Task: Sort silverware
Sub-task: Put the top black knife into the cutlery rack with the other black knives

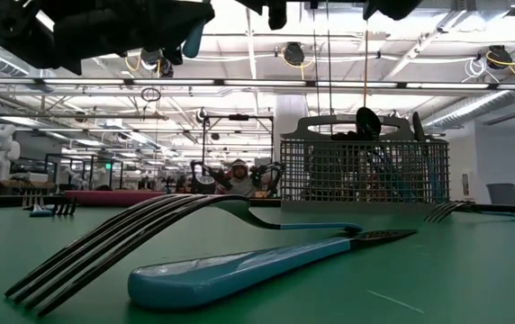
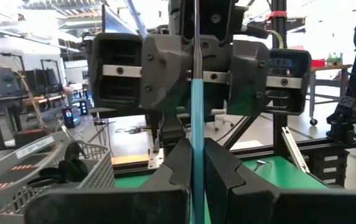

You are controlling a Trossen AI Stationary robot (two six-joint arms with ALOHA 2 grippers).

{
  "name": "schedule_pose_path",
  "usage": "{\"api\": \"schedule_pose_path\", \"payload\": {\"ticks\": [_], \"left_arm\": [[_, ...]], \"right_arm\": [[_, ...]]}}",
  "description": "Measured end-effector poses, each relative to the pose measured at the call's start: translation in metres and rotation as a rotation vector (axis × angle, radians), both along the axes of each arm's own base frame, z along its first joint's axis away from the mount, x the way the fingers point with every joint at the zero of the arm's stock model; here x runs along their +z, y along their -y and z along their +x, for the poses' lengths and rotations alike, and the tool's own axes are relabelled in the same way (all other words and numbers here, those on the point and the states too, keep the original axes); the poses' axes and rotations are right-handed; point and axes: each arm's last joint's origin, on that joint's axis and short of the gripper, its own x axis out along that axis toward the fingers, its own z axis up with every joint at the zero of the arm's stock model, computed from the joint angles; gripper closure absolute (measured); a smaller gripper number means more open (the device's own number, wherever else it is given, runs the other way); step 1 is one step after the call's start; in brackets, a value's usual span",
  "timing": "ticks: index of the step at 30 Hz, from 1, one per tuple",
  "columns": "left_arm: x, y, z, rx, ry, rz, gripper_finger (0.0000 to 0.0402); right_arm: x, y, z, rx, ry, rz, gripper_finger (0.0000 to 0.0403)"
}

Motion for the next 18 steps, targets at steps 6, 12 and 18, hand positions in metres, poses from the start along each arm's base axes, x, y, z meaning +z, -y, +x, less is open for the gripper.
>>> {"api": "schedule_pose_path", "payload": {"ticks": [6,12,18], "left_arm": [[0.000,0.000,0.000,0.001,-0.001,0.000,0.0386],[0.000,0.000,0.000,0.004,0.001,0.006,0.0385],[-0.001,0.000,0.000,0.011,-0.014,0.004,0.0297]], "right_arm": [[0.000,0.004,0.000,-0.008,0.002,0.022,0.0334],[0.000,0.009,0.001,-0.014,0.009,0.050,0.0394],[0.000,0.012,0.001,-0.029,0.007,0.074,0.0400]]}}
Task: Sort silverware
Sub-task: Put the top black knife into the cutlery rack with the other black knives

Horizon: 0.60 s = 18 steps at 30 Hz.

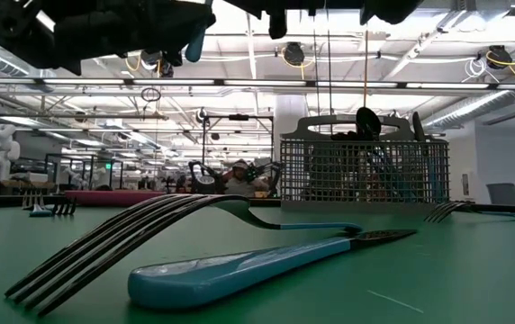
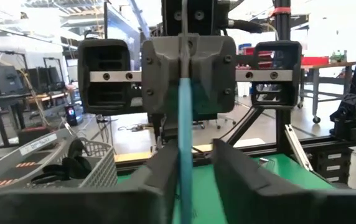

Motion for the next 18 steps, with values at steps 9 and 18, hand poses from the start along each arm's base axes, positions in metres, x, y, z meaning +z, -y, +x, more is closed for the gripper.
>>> {"api": "schedule_pose_path", "payload": {"ticks": [9,18], "left_arm": [[-0.005,-0.009,-0.003,0.192,-0.086,-0.030,0.0169],[-0.001,-0.022,-0.030,0.549,-0.256,0.028,0.0156]], "right_arm": [[0.009,0.005,-0.013,-0.153,-0.098,-0.021,0.0402],[0.050,0.021,-0.078,-0.465,-0.311,-0.040,0.0402]]}}
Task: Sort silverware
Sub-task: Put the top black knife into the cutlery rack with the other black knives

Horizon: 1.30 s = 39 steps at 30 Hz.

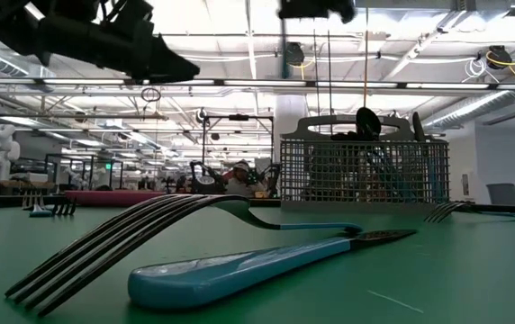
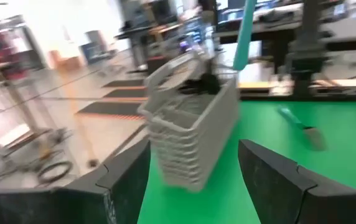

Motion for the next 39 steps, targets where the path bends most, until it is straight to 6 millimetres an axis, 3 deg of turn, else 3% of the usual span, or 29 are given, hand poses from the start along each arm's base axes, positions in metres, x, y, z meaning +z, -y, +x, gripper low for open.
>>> {"api": "schedule_pose_path", "payload": {"ticks": [5,11,15,23,32,39], "left_arm": [[0.006,0.001,-0.010,0.023,0.001,0.003,0.0156],[0.008,0.001,-0.013,0.023,0.005,0.001,0.0156],[0.008,0.001,-0.013,0.022,0.006,0.000,0.0155],[0.009,0.001,-0.013,0.021,0.021,-0.004,0.0155],[0.011,0.001,-0.013,0.018,0.044,-0.001,0.0155],[0.012,0.001,-0.013,0.017,0.044,0.006,0.0155]], "right_arm": [[0.007,0.016,-0.044,-0.233,-0.099,0.070,0.0402],[0.016,0.032,-0.100,-0.465,-0.100,0.167,0.0403],[-0.001,0.038,-0.128,-0.621,-0.106,0.191,0.0403],[-0.050,0.050,-0.152,-0.714,-0.048,0.235,0.0403],[-0.070,0.061,-0.172,-0.781,-0.032,0.275,0.0403],[-0.101,0.069,-0.173,-0.826,-0.014,0.309,0.0403]]}}
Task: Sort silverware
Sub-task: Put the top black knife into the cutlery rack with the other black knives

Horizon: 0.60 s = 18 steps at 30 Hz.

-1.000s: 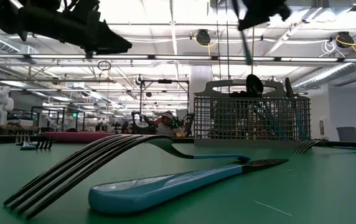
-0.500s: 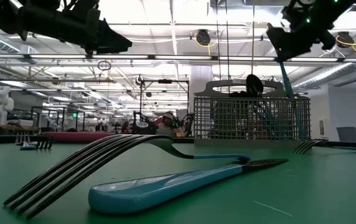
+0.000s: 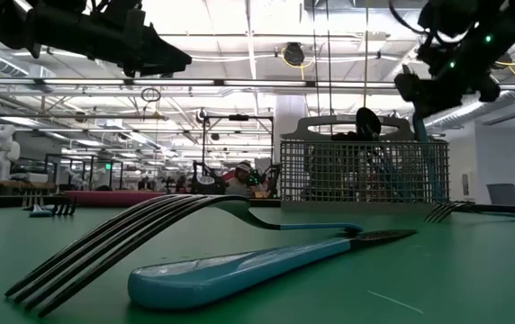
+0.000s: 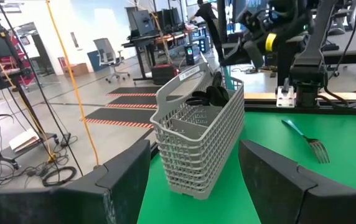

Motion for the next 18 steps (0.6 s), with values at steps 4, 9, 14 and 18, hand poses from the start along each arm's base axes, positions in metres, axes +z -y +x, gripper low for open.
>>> {"api": "schedule_pose_path", "payload": {"ticks": [4,9,14,18], "left_arm": [[0.000,0.000,0.000,0.000,-0.001,0.001,0.0155],[0.000,0.000,0.000,-0.001,0.000,0.001,0.0155],[0.000,0.000,0.000,-0.001,0.000,0.001,0.0155],[0.000,0.000,0.000,-0.002,0.000,0.001,0.0155]], "right_arm": [[-0.013,0.001,-0.002,-0.013,0.053,0.052,0.0403],[-0.018,0.002,-0.003,-0.023,0.082,0.089,0.0399],[-0.018,0.002,-0.003,-0.020,0.081,0.091,0.0372],[-0.018,0.002,-0.003,-0.021,0.079,0.089,0.0344]]}}
